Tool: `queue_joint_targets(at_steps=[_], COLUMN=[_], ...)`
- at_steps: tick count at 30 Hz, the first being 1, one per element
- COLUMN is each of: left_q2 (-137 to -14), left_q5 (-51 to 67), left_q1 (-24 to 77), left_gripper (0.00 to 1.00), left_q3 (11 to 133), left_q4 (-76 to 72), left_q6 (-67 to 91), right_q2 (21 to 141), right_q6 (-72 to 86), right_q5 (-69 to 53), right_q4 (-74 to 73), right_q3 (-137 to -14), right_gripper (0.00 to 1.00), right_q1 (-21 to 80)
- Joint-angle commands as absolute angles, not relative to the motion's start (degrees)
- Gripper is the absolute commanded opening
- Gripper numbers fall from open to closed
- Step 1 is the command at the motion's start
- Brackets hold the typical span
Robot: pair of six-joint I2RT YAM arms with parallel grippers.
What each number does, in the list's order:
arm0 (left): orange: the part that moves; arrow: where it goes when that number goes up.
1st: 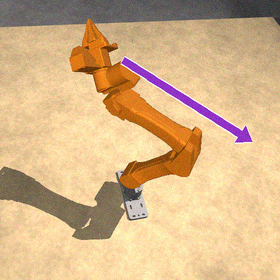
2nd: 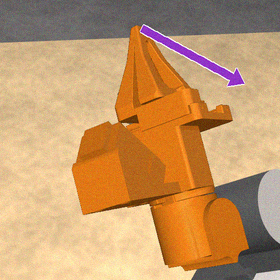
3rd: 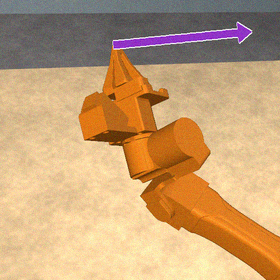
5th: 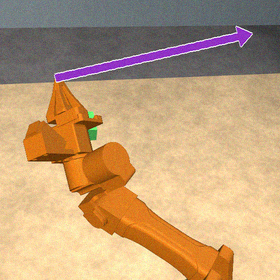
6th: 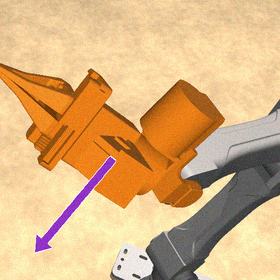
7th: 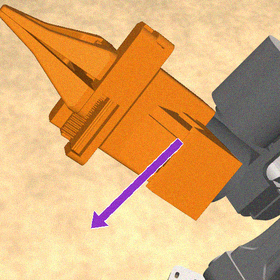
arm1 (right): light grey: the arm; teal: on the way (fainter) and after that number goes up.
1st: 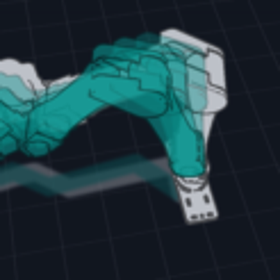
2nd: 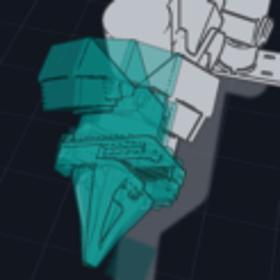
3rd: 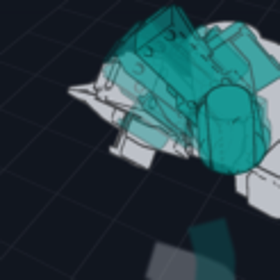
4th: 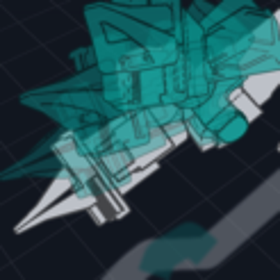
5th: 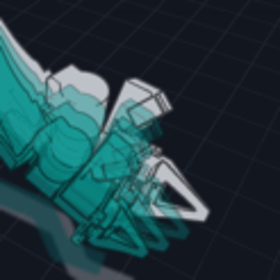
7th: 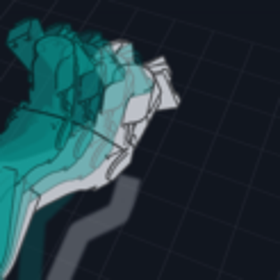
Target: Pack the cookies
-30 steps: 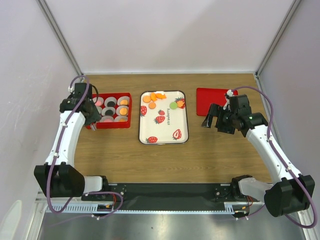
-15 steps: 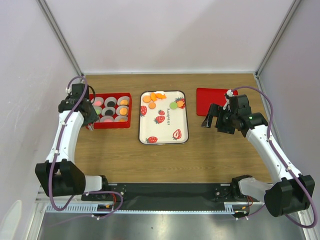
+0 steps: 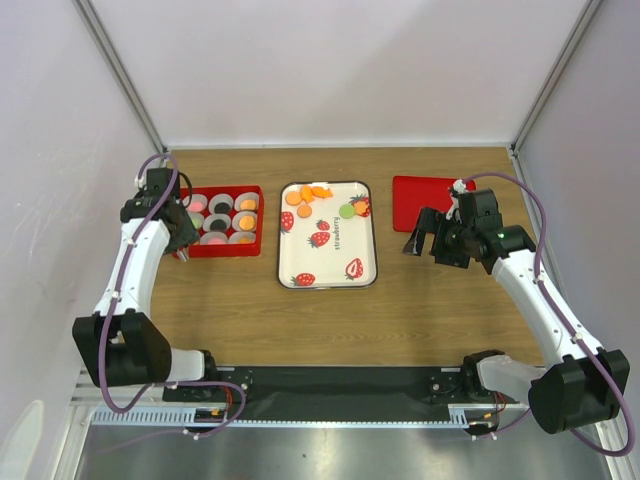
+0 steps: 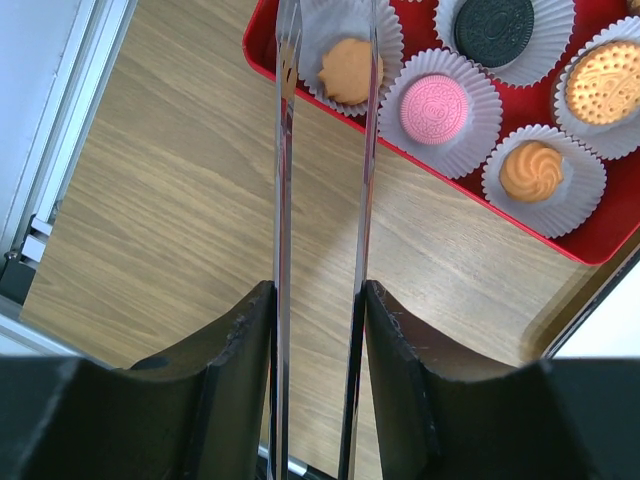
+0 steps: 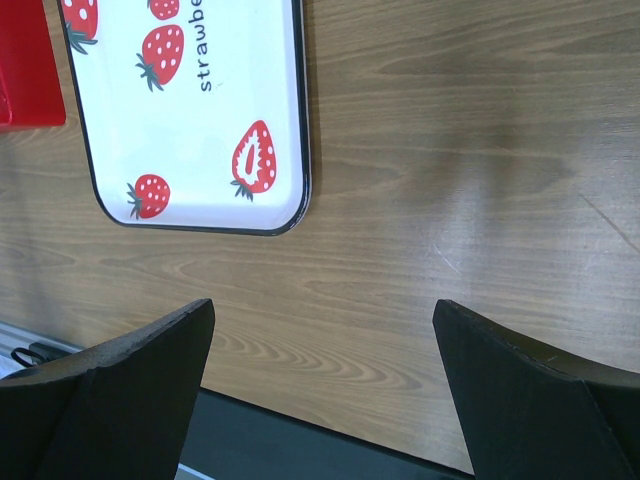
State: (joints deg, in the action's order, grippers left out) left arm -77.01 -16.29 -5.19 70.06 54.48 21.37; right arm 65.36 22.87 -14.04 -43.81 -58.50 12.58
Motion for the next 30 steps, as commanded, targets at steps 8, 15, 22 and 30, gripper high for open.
queue_joint_targets(at_steps=[8, 15, 22, 30], left_q2=[-76.99, -75.50, -73.57, -71.89], left_q5=[-15.12, -13.01, -12.75, -12.57], left_q1=[-5.89, -5.01, -0.53, 16.24], left_gripper=[0.47, 0.46, 0.46, 0.46], left_q3=[73.12, 76.29, 78.05, 78.84], left_q4=[53.79, 55.28, 56.95, 55.82], left_q6=[20.65, 20.57, 21.88, 25.75], right_q2=[65.48, 65.48, 65.30, 65.57], right_q6=[22.76, 23.03, 23.11, 23.47], right_q5=[-14.15, -13.89, -12.75, -11.69], right_q4=[-42.45, -42.71, -43.59, -46.05], right_q3=[-59.15, -59.85, -61.61, -66.26], right_gripper=[1.00, 1.00, 1.00, 1.00], right_q1=[12.66, 12.66, 12.57, 12.13])
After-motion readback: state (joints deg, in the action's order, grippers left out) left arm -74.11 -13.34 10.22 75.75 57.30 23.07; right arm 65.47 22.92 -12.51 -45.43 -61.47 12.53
